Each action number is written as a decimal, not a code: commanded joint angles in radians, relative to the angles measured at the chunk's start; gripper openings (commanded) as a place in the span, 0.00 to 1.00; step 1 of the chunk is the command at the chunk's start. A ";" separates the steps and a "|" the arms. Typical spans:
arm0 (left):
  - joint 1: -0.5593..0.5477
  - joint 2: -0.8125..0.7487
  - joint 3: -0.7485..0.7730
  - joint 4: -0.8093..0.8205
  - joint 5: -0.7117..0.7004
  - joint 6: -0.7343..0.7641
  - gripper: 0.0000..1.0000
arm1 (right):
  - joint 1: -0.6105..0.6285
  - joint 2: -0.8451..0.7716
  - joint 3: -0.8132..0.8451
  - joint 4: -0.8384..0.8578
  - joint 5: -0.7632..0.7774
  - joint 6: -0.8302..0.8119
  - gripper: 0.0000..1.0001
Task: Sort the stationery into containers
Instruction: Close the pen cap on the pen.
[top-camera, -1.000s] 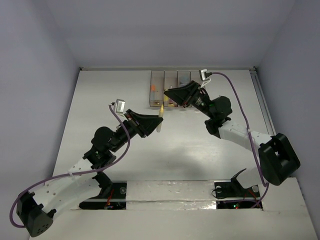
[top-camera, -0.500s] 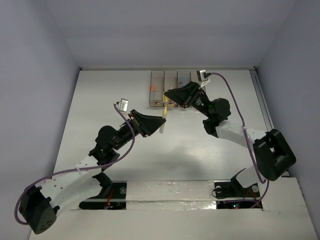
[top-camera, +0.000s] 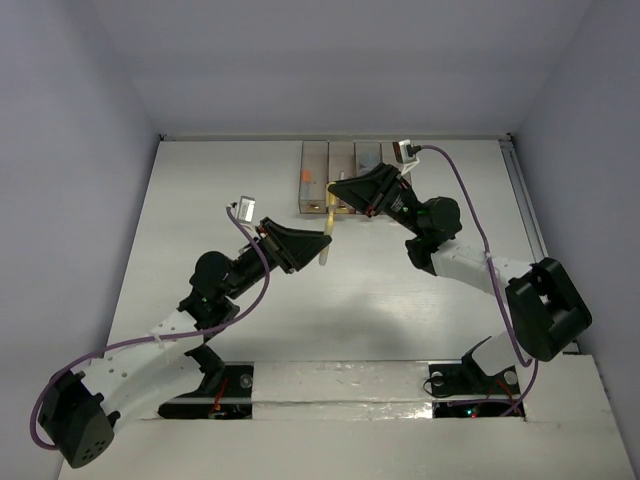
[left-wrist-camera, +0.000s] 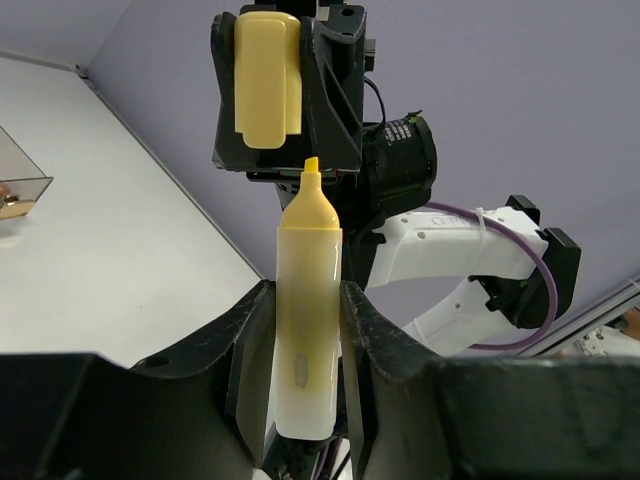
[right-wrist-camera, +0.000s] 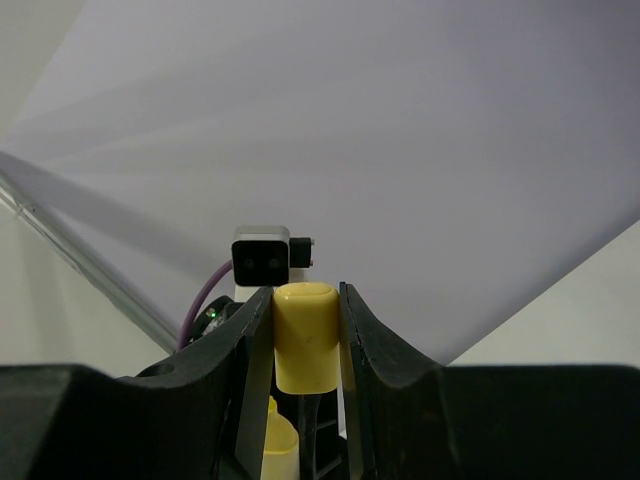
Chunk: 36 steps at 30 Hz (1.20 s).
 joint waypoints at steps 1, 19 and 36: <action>0.013 -0.006 -0.005 0.075 0.016 -0.006 0.00 | -0.002 0.002 0.014 0.140 -0.014 0.002 0.00; 0.032 0.005 -0.006 0.074 0.021 -0.019 0.00 | -0.002 0.012 0.013 0.170 -0.039 0.013 0.00; 0.041 0.029 -0.014 0.091 0.016 -0.032 0.00 | -0.002 0.016 0.005 0.209 -0.052 0.016 0.00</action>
